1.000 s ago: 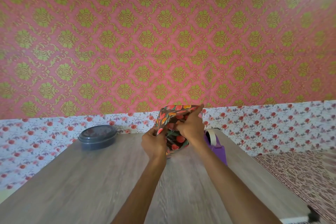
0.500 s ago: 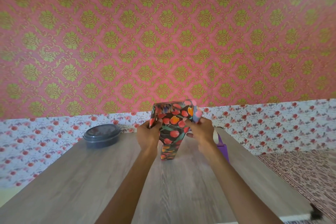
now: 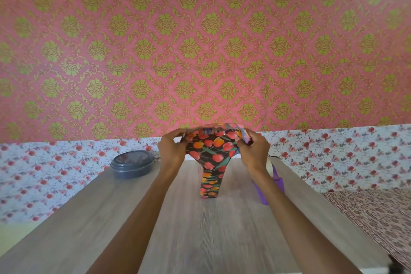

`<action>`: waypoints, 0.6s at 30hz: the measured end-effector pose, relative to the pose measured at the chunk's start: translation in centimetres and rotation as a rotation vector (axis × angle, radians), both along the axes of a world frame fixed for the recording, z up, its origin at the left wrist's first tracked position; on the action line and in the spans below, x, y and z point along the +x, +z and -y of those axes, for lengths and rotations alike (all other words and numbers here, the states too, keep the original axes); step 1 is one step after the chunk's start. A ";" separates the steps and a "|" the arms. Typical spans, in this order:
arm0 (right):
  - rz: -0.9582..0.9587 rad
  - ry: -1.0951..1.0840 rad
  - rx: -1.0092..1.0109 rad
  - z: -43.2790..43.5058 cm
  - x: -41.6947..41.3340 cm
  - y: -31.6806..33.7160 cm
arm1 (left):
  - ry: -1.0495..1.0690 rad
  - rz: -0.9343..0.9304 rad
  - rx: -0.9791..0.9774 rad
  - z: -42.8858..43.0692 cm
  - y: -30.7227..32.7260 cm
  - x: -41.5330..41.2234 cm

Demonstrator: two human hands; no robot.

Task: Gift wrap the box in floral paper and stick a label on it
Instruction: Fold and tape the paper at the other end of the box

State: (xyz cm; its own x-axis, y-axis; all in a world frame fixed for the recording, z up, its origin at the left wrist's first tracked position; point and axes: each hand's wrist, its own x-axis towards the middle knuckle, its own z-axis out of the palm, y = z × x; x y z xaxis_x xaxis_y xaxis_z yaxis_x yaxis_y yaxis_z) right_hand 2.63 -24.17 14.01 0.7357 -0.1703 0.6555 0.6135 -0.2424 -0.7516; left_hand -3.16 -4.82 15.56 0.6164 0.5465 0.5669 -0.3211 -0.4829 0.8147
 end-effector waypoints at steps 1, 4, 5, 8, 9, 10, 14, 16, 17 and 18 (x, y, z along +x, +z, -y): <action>0.013 0.024 0.003 0.0 0.2 0.0 | -0.023 0.009 0.000 -0.2 0.1 -0.1; -0.019 0.076 -0.018 0.1 0.7 -0.2 | -0.131 0.001 -0.099 -0.6 -0.1 -0.2; -0.049 0.094 0.002 0.1 0.9 -0.4 | -0.157 -0.017 -0.136 -0.8 -0.2 0.0; -0.209 0.172 0.131 -0.2 1.3 -0.7 | -0.193 -0.093 -0.149 -1.3 -0.5 0.4; -0.260 0.195 0.168 -0.2 1.6 -0.7 | -0.193 -0.117 -0.121 -1.4 -0.5 0.5; -0.297 0.211 0.202 -0.3 1.9 -0.8 | -0.197 -0.135 -0.093 -1.3 -0.4 0.5; -0.405 0.209 0.321 -0.5 2.7 -0.7 | -0.254 -0.176 -0.050 -0.7 0.1 0.1; -0.416 0.167 0.318 -0.6 2.9 -0.7 | -0.278 -0.178 -0.064 -0.5 0.2 0.2; -0.400 0.136 0.298 -0.7 3.0 -0.7 | -0.295 -0.173 -0.072 -0.4 0.2 0.2; -0.373 0.098 0.268 -0.7 3.0 -0.7 | -0.316 -0.170 -0.080 -0.3 0.2 0.2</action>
